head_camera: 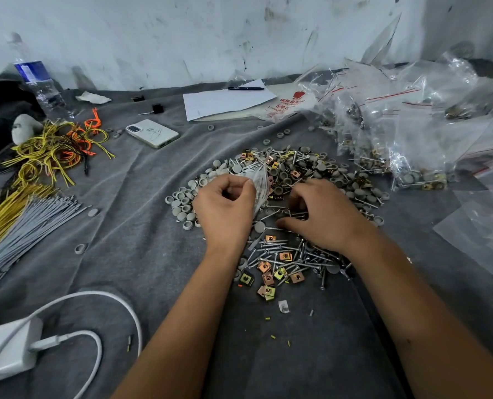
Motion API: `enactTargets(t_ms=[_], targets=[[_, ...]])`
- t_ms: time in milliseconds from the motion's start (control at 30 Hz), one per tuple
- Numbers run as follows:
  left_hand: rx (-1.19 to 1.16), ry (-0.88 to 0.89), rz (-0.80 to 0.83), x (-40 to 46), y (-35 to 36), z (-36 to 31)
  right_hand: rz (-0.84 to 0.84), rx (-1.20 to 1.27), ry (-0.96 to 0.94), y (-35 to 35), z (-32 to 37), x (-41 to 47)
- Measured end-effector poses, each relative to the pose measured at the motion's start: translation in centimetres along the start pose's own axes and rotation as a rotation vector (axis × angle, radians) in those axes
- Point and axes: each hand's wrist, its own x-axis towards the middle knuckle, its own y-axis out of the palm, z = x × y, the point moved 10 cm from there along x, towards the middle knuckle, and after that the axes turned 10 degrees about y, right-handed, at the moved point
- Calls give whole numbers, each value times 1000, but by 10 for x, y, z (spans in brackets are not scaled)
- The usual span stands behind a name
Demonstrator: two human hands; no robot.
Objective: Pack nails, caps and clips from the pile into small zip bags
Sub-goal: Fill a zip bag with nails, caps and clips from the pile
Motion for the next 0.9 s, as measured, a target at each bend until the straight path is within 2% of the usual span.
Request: enactTargets(t_ms=[200,333,567,767,900], targets=[[2,-3,0,0,0,0,1,105,18,-5,-1,-1],[-5,-11,21,0,3,1,-119,234,5,-20,-3,-1],[29,55,152,-4,16,-6,-346,672,31,-47,-9,-8],[35,133,240,-8,29,-14,-379,649,-79,-49,12,-16],[4,93,233,-8,29,-9,-424,584,-93,-51,13,-20]])
